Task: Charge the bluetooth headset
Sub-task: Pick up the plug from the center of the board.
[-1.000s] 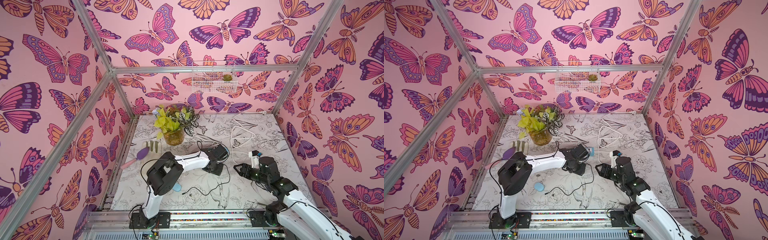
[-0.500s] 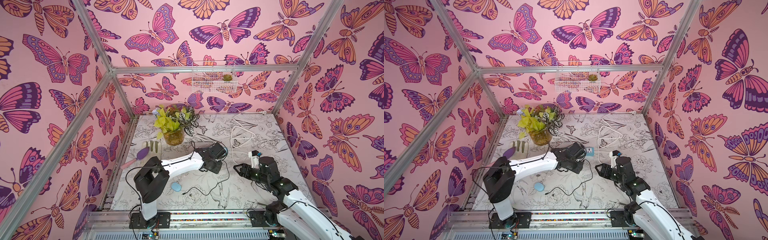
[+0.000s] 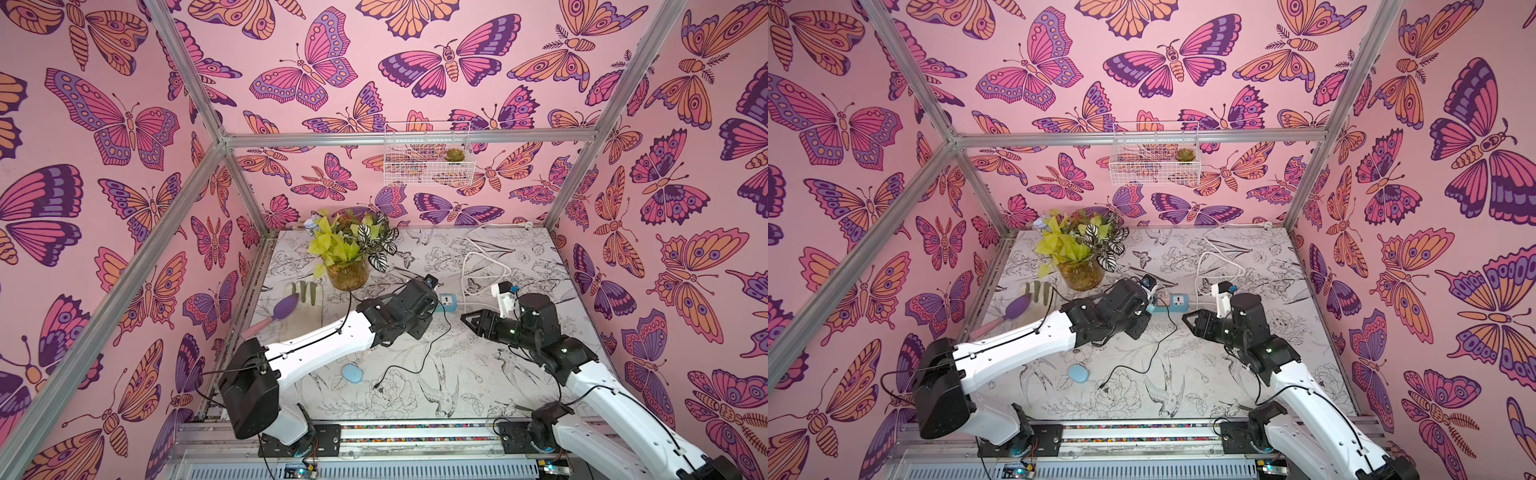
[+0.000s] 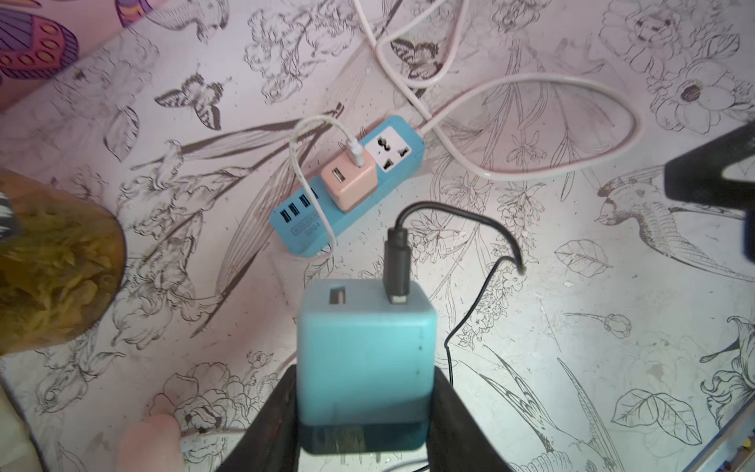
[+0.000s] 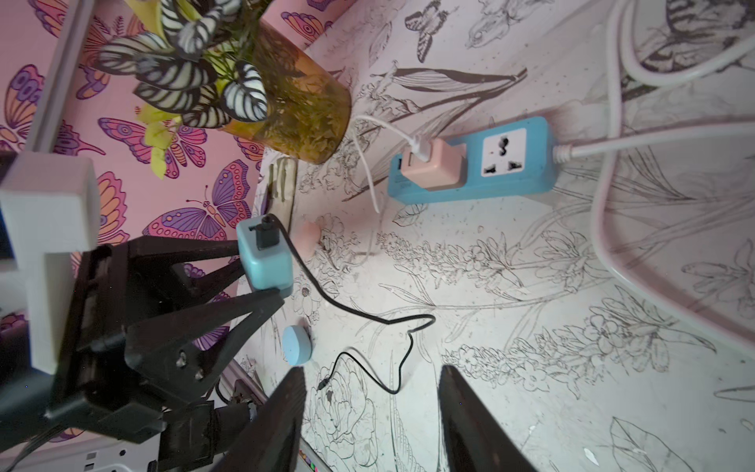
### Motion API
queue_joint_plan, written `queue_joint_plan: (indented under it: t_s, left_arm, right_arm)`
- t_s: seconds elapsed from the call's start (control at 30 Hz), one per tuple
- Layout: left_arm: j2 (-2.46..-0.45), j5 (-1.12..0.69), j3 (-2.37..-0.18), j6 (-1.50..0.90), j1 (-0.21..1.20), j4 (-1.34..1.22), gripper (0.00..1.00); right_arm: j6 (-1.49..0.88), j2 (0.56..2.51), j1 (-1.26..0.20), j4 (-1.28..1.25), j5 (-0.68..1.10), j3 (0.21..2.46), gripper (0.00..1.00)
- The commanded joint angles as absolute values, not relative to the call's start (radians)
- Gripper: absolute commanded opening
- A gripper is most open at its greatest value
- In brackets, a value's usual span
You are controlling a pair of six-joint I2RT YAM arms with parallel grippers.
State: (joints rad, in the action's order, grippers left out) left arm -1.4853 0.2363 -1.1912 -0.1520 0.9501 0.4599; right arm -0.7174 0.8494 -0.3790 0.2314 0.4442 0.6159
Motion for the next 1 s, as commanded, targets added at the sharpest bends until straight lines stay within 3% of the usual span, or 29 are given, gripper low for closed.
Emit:
queue_joint_plan:
  t_s: [0.0,0.17,0.6,0.97]
  left_arm:
    - [-1.426,0.290,-1.143,-0.069,0.961,0.367,0.23]
    - [-1.352,0.332,-1.054,0.015,1.007,0.243,0.22]
    - [-1.244,0.361,-0.887,0.201,1.097,-0.009,0.21]
    - [-1.196,0.294,-0.843,0.227,1.100,-0.051,0.20]
  right_arm:
    - [-0.689,0.864,-0.370,0.220,0.524,0.676,0.53]
    - [-0.680,0.878,-0.370,0.208,0.622,0.727,0.52]
    - [-0.487,1.060,-0.382,0.495,0.835,0.983,0.48]
    - [-0.418,1.103,-0.451,0.487,0.845,0.990,0.57]
